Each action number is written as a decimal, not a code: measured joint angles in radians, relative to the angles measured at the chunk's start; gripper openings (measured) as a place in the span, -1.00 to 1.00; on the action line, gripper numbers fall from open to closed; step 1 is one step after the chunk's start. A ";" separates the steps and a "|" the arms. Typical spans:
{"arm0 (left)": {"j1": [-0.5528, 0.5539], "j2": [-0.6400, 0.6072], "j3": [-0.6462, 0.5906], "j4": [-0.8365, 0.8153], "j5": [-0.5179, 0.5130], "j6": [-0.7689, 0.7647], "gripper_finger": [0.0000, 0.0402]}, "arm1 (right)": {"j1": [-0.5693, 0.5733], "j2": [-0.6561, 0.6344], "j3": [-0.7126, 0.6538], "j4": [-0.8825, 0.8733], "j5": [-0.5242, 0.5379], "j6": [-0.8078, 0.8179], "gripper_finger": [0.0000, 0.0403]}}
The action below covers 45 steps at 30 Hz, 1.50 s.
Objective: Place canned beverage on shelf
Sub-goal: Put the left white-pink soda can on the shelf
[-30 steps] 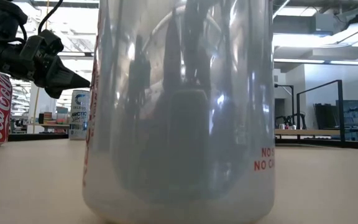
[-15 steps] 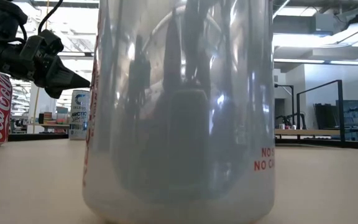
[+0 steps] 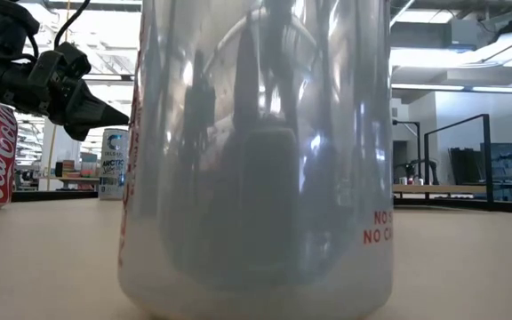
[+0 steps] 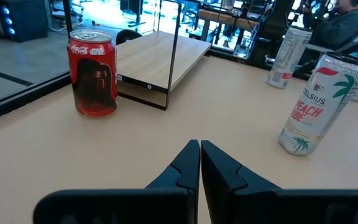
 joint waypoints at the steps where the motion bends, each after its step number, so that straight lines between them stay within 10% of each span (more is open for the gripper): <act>1: 0.000 0.000 0.000 0.000 0.000 0.000 -1.00 | 0.001 0.000 0.005 -0.028 0.014 0.062 0.66; 17: 0.000 0.001 0.000 0.000 0.000 0.000 -1.00 | 0.174 0.120 0.004 -0.123 0.481 0.444 0.66; 45: 0.000 0.000 0.000 0.000 0.000 0.000 -1.00 | 0.159 0.167 0.004 -0.195 0.371 0.499 0.66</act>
